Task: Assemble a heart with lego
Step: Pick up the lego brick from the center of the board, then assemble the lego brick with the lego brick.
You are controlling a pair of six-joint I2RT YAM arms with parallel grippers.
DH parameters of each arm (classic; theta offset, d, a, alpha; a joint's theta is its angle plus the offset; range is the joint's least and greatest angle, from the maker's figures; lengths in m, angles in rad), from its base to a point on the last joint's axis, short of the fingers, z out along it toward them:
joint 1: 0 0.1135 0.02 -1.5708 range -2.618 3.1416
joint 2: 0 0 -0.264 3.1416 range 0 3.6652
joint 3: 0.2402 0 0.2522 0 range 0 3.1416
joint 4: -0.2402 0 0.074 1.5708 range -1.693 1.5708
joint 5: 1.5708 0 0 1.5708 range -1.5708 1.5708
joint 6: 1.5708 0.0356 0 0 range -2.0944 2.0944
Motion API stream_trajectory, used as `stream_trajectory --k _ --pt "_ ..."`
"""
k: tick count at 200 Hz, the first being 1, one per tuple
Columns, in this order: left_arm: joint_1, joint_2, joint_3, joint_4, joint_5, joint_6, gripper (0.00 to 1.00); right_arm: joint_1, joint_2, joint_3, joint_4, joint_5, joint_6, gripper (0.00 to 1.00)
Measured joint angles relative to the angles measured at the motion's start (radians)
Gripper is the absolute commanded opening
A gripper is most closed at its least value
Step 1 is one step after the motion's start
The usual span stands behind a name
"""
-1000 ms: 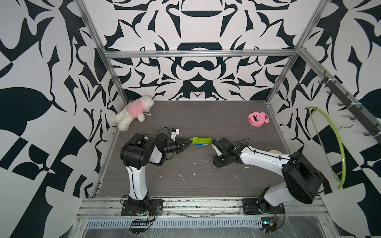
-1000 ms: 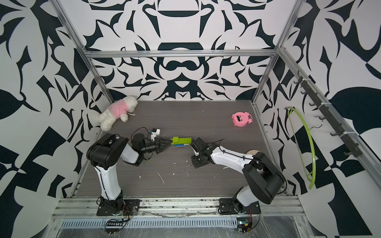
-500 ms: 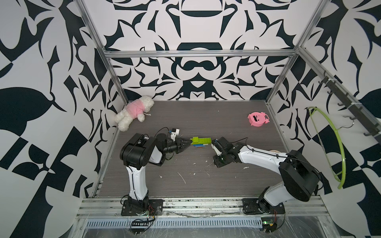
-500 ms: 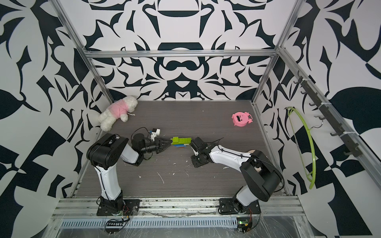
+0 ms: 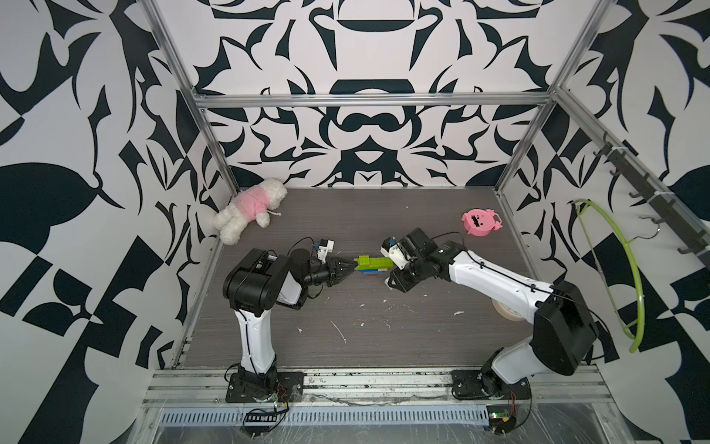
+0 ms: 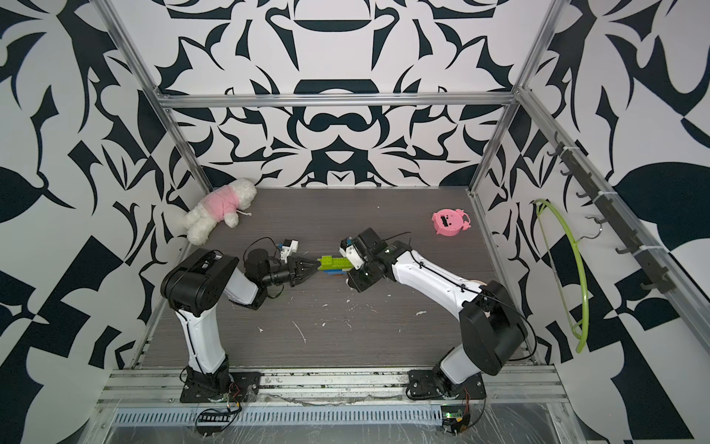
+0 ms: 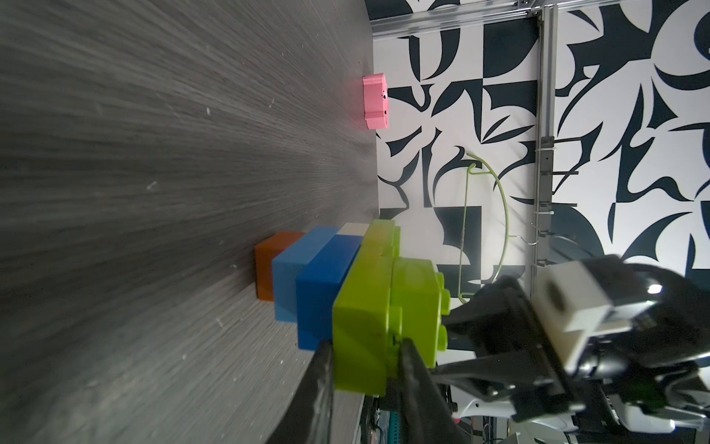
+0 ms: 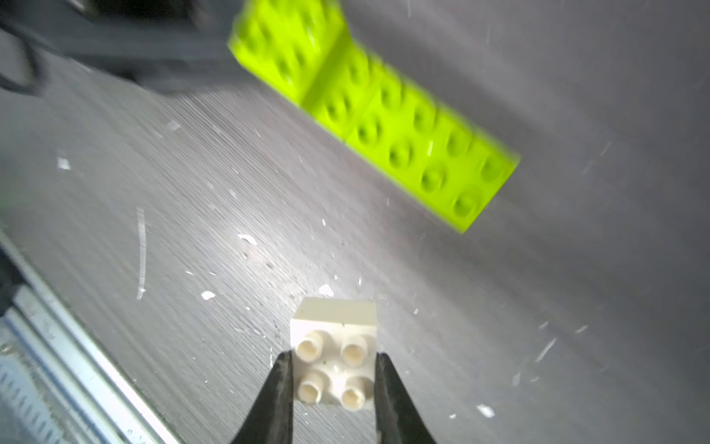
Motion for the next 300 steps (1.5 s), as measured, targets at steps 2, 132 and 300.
stream_trajectory --k 2,132,300 --pt "0.002 0.000 0.000 -0.001 0.002 0.001 0.25 -0.002 0.000 0.013 -0.005 -0.003 -0.012 0.24" --pt "0.114 -0.053 0.199 -0.509 0.159 0.282 0.25 -0.098 0.401 0.543 -0.325 -0.106 -0.422 0.22" --pt "0.161 -0.026 0.355 -0.850 0.234 0.492 0.26 -0.060 0.565 0.673 -0.277 -0.089 -0.528 0.20"
